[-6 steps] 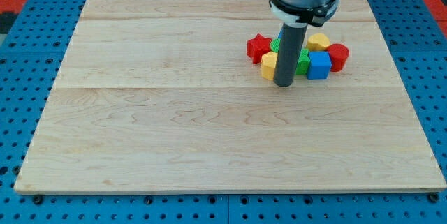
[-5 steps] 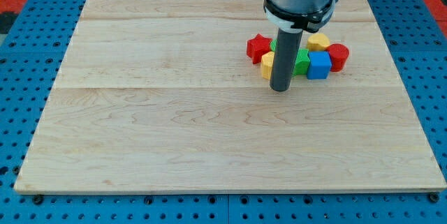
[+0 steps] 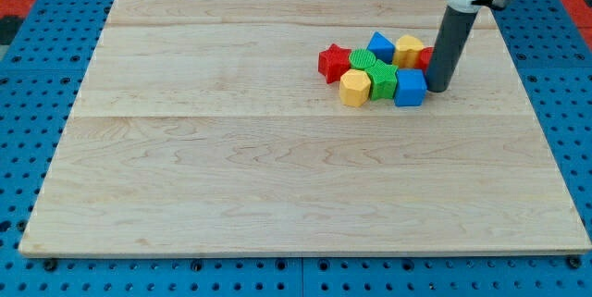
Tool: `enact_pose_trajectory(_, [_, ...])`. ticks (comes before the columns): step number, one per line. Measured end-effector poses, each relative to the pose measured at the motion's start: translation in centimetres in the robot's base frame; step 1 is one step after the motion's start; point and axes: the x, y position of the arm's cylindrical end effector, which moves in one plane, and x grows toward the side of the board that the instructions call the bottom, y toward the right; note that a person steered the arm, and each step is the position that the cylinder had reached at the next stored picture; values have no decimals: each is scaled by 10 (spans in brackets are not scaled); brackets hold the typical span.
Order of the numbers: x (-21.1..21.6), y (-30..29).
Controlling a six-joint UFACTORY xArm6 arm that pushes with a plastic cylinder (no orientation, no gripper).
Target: Nudge the red circle to the bottom right of the triangle
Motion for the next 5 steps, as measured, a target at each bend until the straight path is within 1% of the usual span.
enact_pose_trajectory(1, [-5, 66])
enact_pose_trajectory(2, [-36, 65])
enact_pose_trajectory(3, [-37, 18])
enact_pose_trajectory(4, [-37, -8])
enact_pose_trajectory(5, [-44, -18])
